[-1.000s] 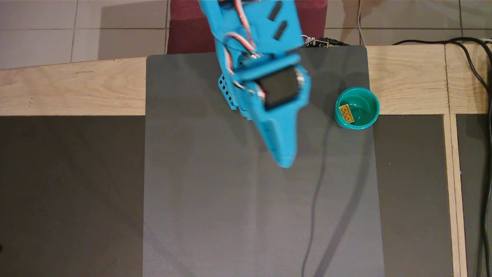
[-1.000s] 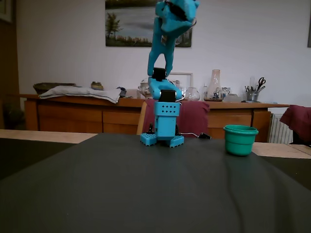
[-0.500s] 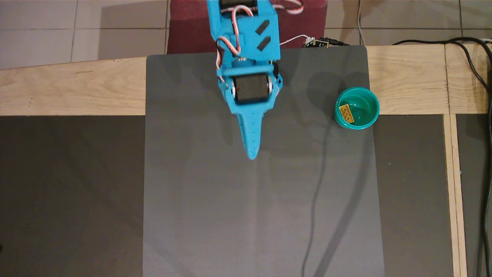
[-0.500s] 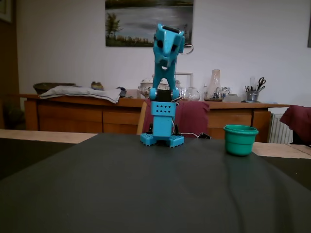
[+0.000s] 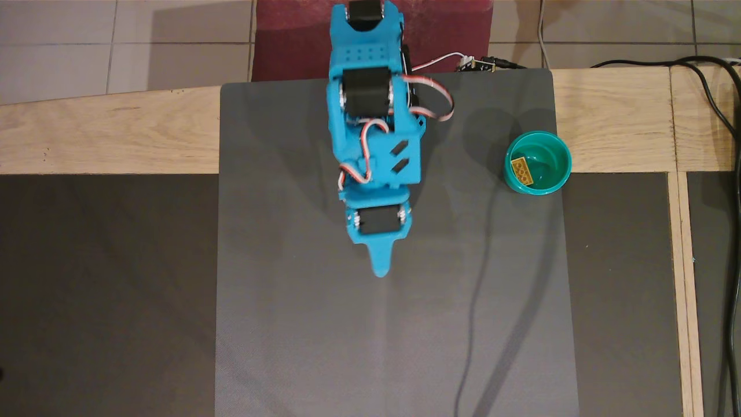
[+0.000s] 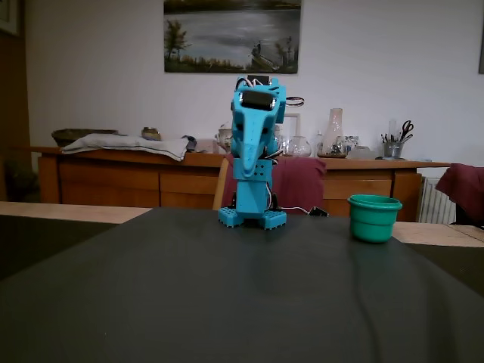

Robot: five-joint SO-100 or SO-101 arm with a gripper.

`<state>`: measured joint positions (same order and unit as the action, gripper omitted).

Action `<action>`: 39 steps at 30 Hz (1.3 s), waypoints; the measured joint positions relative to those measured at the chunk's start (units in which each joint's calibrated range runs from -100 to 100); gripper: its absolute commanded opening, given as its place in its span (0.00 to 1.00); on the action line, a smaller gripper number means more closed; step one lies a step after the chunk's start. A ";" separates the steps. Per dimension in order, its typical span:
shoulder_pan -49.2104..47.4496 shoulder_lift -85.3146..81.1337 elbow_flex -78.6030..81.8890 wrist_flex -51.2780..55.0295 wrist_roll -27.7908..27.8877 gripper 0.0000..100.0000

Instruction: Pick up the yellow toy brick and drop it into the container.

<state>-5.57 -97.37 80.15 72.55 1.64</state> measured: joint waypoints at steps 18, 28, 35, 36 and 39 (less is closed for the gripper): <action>2.90 0.59 16.13 -11.09 0.85 0.00; 1.48 0.59 16.13 -11.09 0.85 0.00; 1.48 0.59 16.13 -11.09 0.85 0.00; 1.48 0.59 16.13 -11.09 0.85 0.00; 1.48 0.59 16.13 -11.09 0.85 0.00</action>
<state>-4.08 -96.77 96.28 61.46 2.49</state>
